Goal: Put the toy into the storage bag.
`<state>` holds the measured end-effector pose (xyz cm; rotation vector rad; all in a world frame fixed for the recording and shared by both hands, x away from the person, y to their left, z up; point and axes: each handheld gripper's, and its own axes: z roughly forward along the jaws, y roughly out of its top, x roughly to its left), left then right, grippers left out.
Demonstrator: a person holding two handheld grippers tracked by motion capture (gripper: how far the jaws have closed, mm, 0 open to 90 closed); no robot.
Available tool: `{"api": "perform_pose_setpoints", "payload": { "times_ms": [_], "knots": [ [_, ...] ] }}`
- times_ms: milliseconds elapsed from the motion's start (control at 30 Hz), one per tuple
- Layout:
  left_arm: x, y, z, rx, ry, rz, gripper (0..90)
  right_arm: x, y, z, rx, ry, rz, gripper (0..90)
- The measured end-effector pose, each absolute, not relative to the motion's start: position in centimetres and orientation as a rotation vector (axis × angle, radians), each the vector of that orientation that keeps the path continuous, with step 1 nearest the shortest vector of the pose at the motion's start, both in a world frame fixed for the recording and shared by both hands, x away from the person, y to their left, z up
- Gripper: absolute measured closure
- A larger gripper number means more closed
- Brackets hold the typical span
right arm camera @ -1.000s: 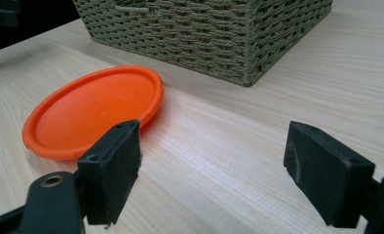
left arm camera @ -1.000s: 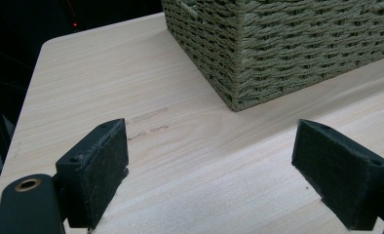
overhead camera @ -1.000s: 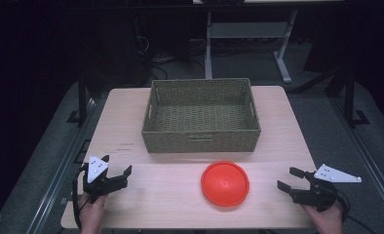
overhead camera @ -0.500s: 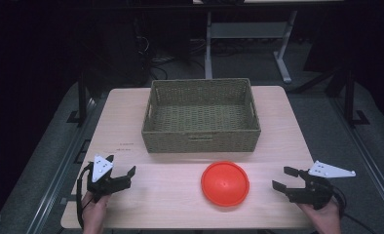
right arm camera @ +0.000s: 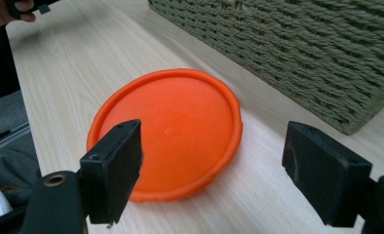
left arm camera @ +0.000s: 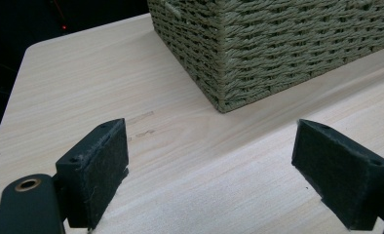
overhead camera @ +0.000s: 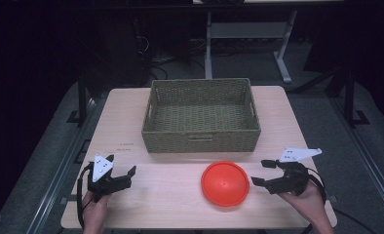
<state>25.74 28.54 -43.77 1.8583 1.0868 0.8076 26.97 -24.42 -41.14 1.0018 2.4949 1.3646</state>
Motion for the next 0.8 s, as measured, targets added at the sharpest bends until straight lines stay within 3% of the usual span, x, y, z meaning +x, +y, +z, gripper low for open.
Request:
{"api": "perform_pose_setpoints", "payload": {
  "times_ms": [300, 800],
  "knots": [
    [25.7, 28.6, -43.7, 1.843, 1.096, 0.808, 12.8, 28.6, -23.1, -41.7, 1.052, 2.56, 1.297, 23.5],
    [25.9, 28.6, -43.8, 1.839, 1.096, 0.804, 12.8, 30.7, -20.9, -42.5, 1.095, 2.657, 1.196, 33.6]
  ]
}}
